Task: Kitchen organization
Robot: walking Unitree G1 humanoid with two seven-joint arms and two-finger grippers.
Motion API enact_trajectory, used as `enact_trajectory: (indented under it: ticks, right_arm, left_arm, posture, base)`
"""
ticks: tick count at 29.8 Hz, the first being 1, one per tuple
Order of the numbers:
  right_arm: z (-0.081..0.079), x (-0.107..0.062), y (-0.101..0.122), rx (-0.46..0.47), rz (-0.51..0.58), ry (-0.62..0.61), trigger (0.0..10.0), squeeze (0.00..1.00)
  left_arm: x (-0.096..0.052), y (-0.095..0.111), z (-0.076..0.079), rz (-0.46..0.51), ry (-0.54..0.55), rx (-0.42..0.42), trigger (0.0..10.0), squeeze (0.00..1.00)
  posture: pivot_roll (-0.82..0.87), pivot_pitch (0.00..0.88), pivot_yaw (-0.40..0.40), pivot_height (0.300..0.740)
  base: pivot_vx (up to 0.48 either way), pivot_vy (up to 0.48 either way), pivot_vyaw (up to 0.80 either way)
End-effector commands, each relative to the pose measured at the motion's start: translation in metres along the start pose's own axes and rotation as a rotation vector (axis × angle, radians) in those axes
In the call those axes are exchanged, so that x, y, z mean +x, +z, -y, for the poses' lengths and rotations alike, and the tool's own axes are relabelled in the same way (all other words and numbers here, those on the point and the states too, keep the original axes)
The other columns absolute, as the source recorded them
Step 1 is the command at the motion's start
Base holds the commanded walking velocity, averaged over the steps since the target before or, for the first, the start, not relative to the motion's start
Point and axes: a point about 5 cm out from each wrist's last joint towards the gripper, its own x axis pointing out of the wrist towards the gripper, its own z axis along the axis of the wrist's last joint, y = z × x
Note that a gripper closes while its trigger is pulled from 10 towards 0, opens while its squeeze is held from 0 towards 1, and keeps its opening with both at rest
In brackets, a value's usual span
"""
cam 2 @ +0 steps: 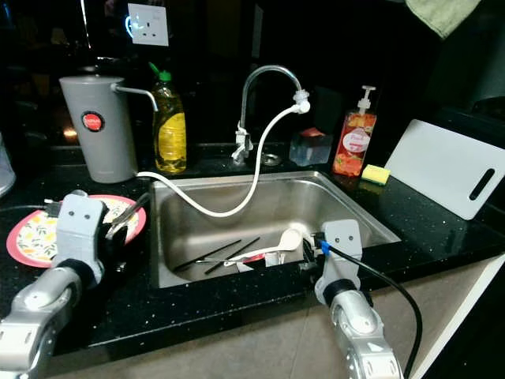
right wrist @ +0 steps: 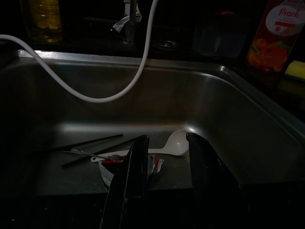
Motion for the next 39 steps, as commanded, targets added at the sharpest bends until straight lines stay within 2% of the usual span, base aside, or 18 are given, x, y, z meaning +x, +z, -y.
enact_trajectory:
  ticks: [1,39]
  right_arm:
    - [0.0019,-0.0006,-0.0021,-0.001,-0.015,-0.008,10.0,0.0]
    - [0.0022,-0.0002,-0.0017,0.0,-0.013,-0.009,10.0,0.0]
  left_arm:
    - [0.0001,0.0003,0.0042,0.009,-0.01,-0.004,10.0,0.0]
    - [0.0002,0.0004,0.0043,0.009,-0.007,-0.005,10.0,0.0]
  posture:
    - [-0.01,0.0,-0.104,0.74]
    - [-0.01,0.0,-0.109,0.74]
  base:
    - [0.0,0.0,0.0]
    - [0.0,0.0,0.0]
